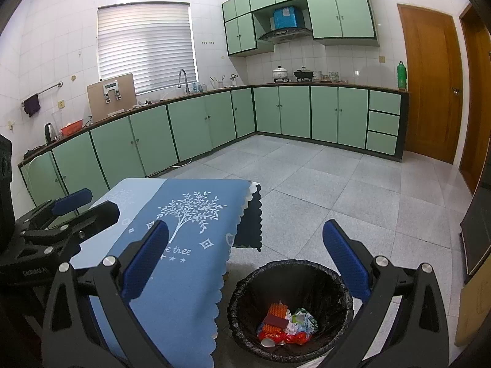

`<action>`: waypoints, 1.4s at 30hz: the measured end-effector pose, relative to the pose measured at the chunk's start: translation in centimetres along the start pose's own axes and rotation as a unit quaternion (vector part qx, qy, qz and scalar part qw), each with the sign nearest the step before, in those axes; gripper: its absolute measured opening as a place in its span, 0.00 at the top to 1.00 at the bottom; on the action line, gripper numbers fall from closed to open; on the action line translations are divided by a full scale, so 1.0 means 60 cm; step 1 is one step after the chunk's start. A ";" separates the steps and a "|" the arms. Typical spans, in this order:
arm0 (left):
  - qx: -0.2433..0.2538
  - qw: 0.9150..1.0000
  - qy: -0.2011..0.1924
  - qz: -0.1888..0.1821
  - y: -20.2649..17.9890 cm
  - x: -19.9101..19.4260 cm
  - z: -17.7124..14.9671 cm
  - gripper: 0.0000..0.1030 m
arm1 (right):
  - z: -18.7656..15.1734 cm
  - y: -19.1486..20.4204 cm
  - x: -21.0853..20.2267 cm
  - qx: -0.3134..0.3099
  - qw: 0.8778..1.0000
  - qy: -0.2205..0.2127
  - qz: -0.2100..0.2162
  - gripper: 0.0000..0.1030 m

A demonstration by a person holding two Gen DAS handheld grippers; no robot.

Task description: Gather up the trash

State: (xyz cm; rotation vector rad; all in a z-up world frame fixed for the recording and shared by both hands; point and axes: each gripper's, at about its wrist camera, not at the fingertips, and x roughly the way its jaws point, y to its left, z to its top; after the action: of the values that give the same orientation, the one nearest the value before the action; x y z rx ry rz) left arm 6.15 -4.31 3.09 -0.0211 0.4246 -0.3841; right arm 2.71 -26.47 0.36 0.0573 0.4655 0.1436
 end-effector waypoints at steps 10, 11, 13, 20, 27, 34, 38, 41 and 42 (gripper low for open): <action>-0.002 1.000 -0.004 0.002 0.001 -0.006 -0.001 0.06 | 0.006 -0.002 -0.007 -0.003 1.000 -0.002 0.001 0.05; -0.002 1.000 -0.004 0.002 0.002 -0.006 -0.001 0.06 | 0.006 -0.002 -0.007 -0.003 1.000 -0.002 0.002 0.05; -0.003 1.000 -0.004 0.003 0.003 -0.006 -0.003 0.06 | 0.006 -0.002 -0.007 -0.003 1.000 -0.002 0.002 0.05; -0.004 1.000 -0.003 0.006 0.004 -0.008 -0.004 0.06 | 0.007 -0.003 -0.006 -0.004 1.000 0.001 0.003 0.05; -0.004 1.000 -0.002 0.006 0.004 -0.009 -0.004 0.06 | 0.010 -0.006 -0.002 -0.004 1.000 0.003 0.004 0.05; -0.006 1.000 0.001 0.008 0.007 -0.008 -0.003 0.06 | 0.010 -0.007 -0.002 -0.003 1.000 0.004 0.005 0.05; -0.006 1.000 0.000 0.009 0.007 -0.009 -0.003 0.06 | 0.010 -0.007 -0.001 -0.003 1.000 0.004 0.006 0.05; -0.006 1.000 0.000 0.008 0.007 -0.009 -0.003 0.06 | 0.010 -0.007 -0.001 -0.003 1.000 0.004 0.005 0.05; -0.006 1.000 0.000 0.008 0.007 -0.010 -0.003 0.06 | 0.010 -0.007 -0.001 -0.003 1.000 0.004 0.005 0.05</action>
State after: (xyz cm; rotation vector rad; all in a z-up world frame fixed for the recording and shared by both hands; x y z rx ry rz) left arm 5.76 -3.70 3.13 -0.0296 0.4272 -0.3663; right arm 2.97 -26.90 0.89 0.0527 0.4734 0.1556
